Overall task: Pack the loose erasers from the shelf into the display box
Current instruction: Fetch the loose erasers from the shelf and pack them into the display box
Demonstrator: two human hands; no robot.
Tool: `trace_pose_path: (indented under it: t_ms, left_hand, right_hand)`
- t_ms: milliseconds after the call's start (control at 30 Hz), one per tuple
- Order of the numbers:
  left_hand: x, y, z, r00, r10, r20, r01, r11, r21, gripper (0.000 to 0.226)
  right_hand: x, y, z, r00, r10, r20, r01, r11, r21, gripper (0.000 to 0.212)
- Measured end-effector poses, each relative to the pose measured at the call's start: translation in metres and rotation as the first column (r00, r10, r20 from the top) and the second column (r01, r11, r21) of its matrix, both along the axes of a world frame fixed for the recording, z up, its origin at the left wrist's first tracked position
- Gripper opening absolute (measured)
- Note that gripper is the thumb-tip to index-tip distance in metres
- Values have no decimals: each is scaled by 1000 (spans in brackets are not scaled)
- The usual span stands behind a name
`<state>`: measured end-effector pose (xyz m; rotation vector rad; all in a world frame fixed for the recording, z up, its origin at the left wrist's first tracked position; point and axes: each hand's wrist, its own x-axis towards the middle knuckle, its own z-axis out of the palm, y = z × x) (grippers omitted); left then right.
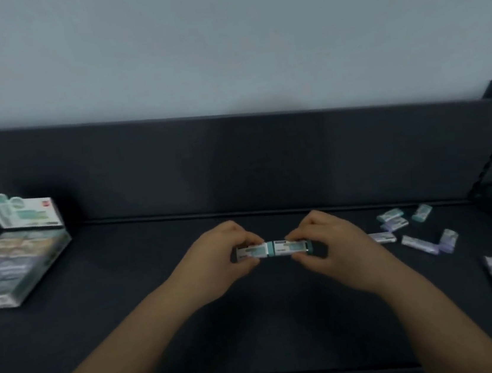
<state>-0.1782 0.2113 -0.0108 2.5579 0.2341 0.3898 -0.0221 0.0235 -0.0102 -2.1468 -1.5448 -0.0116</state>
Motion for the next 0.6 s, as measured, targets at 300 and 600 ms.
trace_pose_path:
  t_ms: [300,600]
  left_hand:
    - [-65,62,-16,998,-55,-33,53,996,-65,30]
    - [-89,72,-21,999,8,33,-5,997,-82,28]
  right_hand:
    - [-75,54,-31,988,-36,-149,48,995,82,26]
    - [-91,72,-22,994,-25,-110,31,998,49,27]
